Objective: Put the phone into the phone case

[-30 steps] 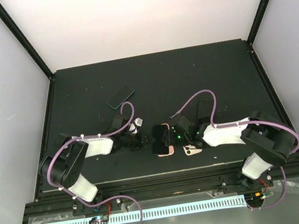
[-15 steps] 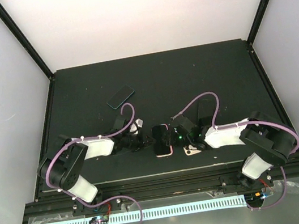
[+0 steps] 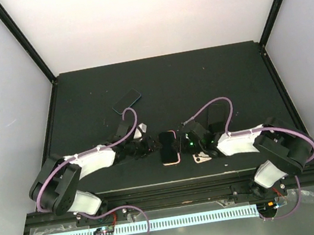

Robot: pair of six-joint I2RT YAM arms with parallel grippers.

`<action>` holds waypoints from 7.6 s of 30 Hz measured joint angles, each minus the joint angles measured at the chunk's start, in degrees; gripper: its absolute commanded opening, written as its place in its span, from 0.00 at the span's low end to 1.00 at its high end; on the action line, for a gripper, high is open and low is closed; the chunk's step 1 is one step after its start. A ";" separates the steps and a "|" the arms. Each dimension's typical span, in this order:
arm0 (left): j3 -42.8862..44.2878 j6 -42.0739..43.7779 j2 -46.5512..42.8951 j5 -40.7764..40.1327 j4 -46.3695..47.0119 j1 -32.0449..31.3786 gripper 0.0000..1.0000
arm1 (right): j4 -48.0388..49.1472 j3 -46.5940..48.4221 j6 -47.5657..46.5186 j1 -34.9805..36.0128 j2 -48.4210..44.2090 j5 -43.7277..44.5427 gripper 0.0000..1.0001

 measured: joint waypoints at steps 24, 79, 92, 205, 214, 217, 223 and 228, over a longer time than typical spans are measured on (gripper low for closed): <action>-2.08 0.11 1.73 0.87 0.96 -3.21 0.10 | 6.49 -4.26 2.29 -0.42 -0.09 -5.55 0.34; -2.03 7.37 0.59 -4.07 -4.28 2.73 0.18 | 24.90 -3.41 6.88 -4.33 7.78 -15.02 0.46; -2.03 8.09 0.09 -5.01 -4.85 2.71 0.19 | 35.08 -3.48 10.95 -3.65 12.26 -22.21 0.31; -12.66 -14.64 -34.38 30.32 14.58 17.16 0.41 | 54.93 -5.01 29.86 -3.93 -0.76 -22.62 0.14; -12.50 -12.22 -32.22 29.81 11.63 16.48 0.13 | 51.47 -4.98 28.24 -3.93 -0.76 -21.07 0.14; -12.20 -11.37 -31.91 29.59 10.88 16.46 0.05 | 50.38 -4.98 27.32 -3.98 -0.76 -20.72 0.16; -11.23 -8.55 -30.91 28.74 6.49 16.37 0.02 | 47.04 -4.63 24.76 -3.98 -1.09 -20.87 0.20; -10.32 -6.25 -30.64 27.87 3.67 16.13 0.02 | 43.04 -4.13 22.56 -3.98 -2.62 -20.92 0.13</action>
